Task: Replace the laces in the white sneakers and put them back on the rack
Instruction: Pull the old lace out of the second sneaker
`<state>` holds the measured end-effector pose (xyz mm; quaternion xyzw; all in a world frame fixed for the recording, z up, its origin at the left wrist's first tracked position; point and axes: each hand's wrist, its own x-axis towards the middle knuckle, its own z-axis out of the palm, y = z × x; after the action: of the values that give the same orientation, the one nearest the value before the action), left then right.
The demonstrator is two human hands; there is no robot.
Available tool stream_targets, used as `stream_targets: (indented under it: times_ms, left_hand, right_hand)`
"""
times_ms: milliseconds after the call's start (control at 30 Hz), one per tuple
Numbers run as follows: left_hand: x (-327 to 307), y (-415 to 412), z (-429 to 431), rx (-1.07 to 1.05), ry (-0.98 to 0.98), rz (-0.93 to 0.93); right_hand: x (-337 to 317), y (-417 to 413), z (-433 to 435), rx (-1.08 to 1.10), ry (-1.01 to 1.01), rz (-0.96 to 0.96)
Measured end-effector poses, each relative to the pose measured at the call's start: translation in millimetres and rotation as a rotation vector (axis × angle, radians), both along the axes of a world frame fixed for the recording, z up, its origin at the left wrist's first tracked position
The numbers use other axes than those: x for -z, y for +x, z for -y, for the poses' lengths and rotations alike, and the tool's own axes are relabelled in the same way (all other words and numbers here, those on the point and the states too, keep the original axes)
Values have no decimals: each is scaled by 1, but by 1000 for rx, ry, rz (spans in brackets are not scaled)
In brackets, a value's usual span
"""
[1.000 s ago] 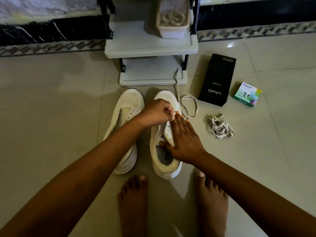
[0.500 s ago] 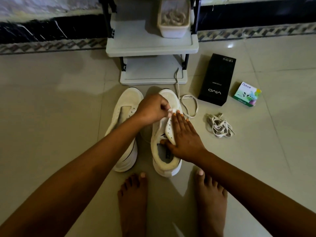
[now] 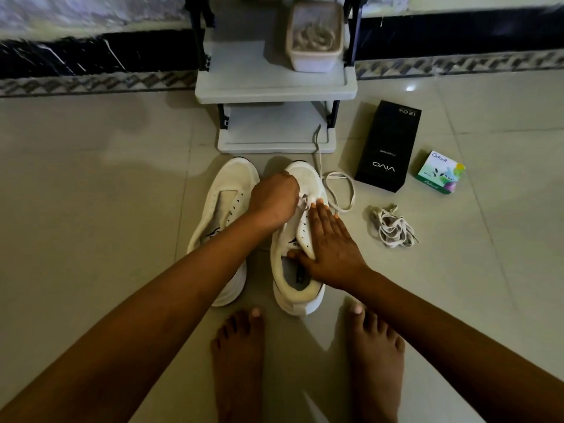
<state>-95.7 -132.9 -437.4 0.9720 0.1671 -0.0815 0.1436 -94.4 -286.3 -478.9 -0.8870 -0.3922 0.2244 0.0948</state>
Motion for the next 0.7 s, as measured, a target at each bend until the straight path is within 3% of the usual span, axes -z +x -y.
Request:
stream_targets:
  times_ms: [100,233,300,367,467,700]
  left_hand:
    - [-6,2,-3,-7,-132,-16]
    - [-38,-6,-12,-42,-647,-64]
    - [-45,-8,-11,-101,-749,-18]
    - [-40,-8,-9,-87,-643,-4]
    - [-22,-8,-6,18,-263,-89]
    - [-6,0,2,8,-27,-70]
  right_hand:
    - [1,0,0,4,9,-13]
    - [3,2,3,15,39,-39]
    - [2,1,3,15,45,-47]
    - [1,0,1,15,50,-49]
    - [-1,0,-1,20,46,-50]
    - [0,0,-1,27,56,-55]
